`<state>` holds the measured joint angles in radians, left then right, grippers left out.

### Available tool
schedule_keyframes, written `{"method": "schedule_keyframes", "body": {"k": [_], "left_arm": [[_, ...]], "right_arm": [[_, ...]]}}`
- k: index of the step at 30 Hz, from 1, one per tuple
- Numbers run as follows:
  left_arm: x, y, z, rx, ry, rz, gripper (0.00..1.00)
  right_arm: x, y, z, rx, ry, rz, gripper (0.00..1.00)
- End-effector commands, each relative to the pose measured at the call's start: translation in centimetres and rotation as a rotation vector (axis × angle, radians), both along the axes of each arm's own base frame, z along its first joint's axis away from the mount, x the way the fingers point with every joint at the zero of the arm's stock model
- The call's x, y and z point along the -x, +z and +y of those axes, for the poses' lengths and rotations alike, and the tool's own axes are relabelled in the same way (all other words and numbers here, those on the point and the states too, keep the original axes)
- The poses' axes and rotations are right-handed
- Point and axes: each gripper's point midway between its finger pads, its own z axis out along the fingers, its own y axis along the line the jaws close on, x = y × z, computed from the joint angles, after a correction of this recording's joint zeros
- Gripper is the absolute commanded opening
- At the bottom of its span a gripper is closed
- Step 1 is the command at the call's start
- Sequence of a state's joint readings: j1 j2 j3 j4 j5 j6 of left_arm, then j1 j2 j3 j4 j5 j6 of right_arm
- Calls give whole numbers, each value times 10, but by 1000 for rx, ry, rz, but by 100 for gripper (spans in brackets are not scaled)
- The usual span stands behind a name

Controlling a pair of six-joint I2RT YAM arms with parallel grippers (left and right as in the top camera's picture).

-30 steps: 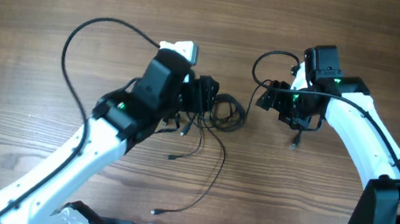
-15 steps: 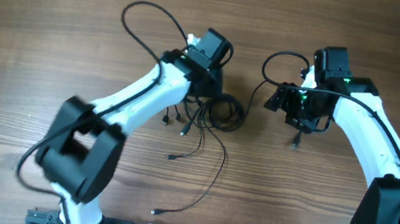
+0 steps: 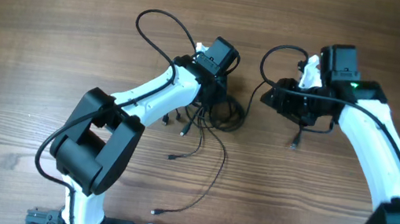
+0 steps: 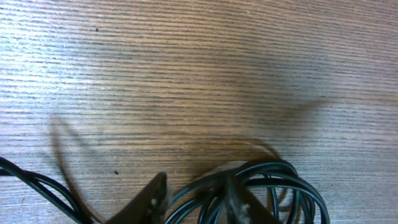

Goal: Untangle cables

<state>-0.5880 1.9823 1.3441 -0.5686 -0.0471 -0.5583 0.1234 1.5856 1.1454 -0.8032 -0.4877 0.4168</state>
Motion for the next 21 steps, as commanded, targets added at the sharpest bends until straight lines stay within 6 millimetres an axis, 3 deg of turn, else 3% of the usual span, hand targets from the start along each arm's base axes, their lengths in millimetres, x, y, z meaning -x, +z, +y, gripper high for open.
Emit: {"method": "schedule_keyframes", "body": {"k": [1,4,6,9,13,21], "left_arm": [[-2,0,-5,12,-9,-1,24],[-4,1,-6,16,-9,-6,11],[-3,-1,-5,15,-10,-3,9],[0,-3,-6,6,-29,7,10],[9,-5,-15,11,-180,26,12],[19,-9,-10,-12,-212,66,12]], "right_arm": [[-3,37,5,-44,4,-103,59],[-3,49,5,-58,-21,-126,59],[-2,54,5,-64,-32,-133,59],[-1,56,5,-66,-33,-139,59],[0,55,5,-64,-33,-132,59],[0,55,5,-63,-31,-134,60]]}}
